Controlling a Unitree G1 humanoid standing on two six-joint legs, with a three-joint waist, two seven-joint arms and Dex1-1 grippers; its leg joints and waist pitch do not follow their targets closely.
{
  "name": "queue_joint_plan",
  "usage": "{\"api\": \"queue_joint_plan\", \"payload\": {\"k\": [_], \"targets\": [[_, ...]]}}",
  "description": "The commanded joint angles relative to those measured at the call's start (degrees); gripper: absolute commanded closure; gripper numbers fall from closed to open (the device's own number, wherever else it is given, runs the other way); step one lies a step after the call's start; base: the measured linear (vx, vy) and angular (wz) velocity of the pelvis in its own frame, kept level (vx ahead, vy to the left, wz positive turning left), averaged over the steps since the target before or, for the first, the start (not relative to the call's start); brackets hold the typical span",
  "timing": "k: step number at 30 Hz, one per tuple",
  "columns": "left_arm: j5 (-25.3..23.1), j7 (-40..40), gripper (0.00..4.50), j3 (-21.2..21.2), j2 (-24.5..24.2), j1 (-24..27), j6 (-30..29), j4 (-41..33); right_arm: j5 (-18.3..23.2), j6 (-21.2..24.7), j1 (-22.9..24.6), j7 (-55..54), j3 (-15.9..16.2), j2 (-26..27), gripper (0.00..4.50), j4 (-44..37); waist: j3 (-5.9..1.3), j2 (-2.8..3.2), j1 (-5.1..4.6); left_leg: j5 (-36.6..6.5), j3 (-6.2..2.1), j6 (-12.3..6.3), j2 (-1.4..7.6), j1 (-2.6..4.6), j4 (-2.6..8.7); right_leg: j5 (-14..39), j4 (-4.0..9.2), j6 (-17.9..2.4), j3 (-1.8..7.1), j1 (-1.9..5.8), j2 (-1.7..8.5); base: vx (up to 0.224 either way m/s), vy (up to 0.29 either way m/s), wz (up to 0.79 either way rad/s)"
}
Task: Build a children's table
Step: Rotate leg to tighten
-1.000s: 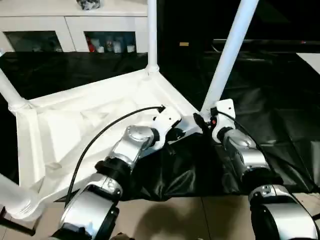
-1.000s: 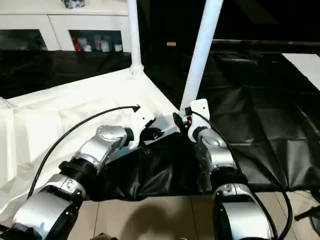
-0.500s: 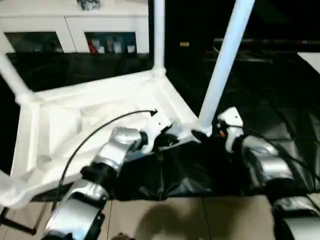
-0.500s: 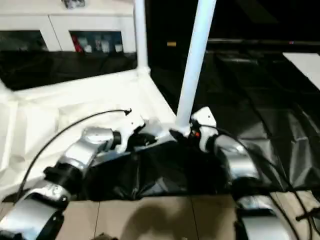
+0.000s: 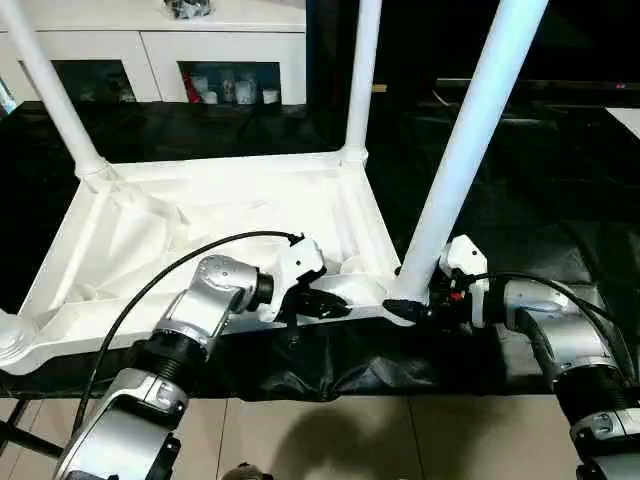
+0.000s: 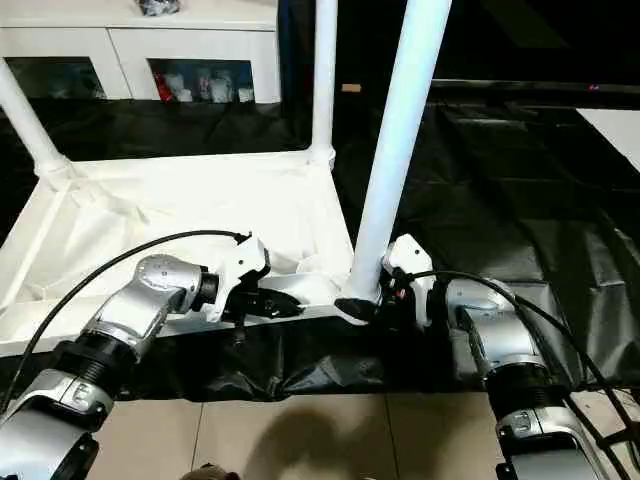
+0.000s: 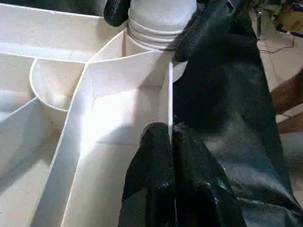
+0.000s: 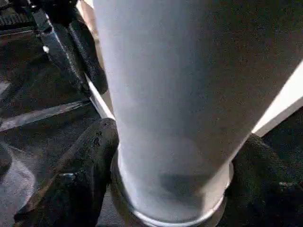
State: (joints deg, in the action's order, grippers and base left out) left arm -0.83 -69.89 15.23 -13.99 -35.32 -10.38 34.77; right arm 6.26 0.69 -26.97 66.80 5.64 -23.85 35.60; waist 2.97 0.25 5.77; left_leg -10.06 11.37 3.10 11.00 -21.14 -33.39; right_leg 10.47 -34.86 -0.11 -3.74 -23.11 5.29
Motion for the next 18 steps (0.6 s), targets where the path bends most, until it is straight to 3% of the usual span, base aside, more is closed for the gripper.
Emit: {"api": "queue_joint_plan", "payload": {"k": [1, 8, 11, 13, 16, 18], "targets": [[2.6, -4.3, 4.5, 1.7, 0.8, 0.0, -0.2, -3.3, -0.2, 1.1, 0.7, 1.6, 2.4, 0.5, 1.4, -1.3, -3.36, -0.82, 0.04, -14.3, -1.05, -3.49, 2.58, 0.55, 4.01, 16.2, 4.76, -13.1, 2.42, 2.53, 3.44, 0.0, 0.0, 0.0], [2.7, -5.6, 4.5, 2.1, 0.0, 0.2, -1.1, -3.4, 0.9, 2.8, 1.4, 3.1, 2.9, 0.6, 1.74, -3.1, -3.5, -0.8, -0.01, -12.3, -0.94, -4.02, 2.52, 0.45, 3.82, 12.0, 4.31, -14.3, 2.4, 2.68, 3.32, 0.0, 0.0, 0.0], [1.8, -2.6, 4.5, 1.9, 1.1, -0.1, -1.4, -2.4, 1.2, 2.7, 1.4, 1.3, 2.0, 2.0, 1.77, -2.3, -3.45, -0.86, -0.04, -12.6, -0.94, -3.88, 2.54, 0.48, 3.84, 13.1, 4.44, -14.1, 2.38, 2.62, 3.39, 0.0, 0.0, 0.0], [0.9, 1.2, 4.5, 1.5, 2.4, -0.8, -1.7, -0.9, 0.5, 1.8, 0.6, -3.5, 0.9, 3.6, 1.77, -0.2, -3.37, -0.9, -0.17, -13.0, -0.98, -3.49, 2.56, 0.49, 3.91, 14.0, 4.53, -13.9, 2.44, 2.49, 3.43, 0.0, 0.0, 0.0], [-1.1, 10.9, 4.5, 0.4, 6.6, -2.4, -2.5, 2.7, -1.5, 0.3, -2.6, -19.0, -2.5, 8.3, 1.78, 6.8, -3.03, -0.85, -1.05, -17.4, -1.38, -0.66, 2.29, 0.98, 4.21, 23.3, 5.53, -11.8, 2.31, 2.1, 3.71, 0.0, 0.0, 0.0], [-1.8, 15.1, 4.5, 0.0, 8.6, -3.2, -2.7, 4.3, -1.4, 0.5, -3.6, -23.5, -3.5, 10.3, 1.78, 8.6, -3.08, -0.87, -1.22, -17.5, -1.51, -0.37, 2.29, 0.81, 4.35, 23.4, 5.64, -10.9, 2.35, 2.23, 3.61, 0.0, 0.0, 0.0]]}}
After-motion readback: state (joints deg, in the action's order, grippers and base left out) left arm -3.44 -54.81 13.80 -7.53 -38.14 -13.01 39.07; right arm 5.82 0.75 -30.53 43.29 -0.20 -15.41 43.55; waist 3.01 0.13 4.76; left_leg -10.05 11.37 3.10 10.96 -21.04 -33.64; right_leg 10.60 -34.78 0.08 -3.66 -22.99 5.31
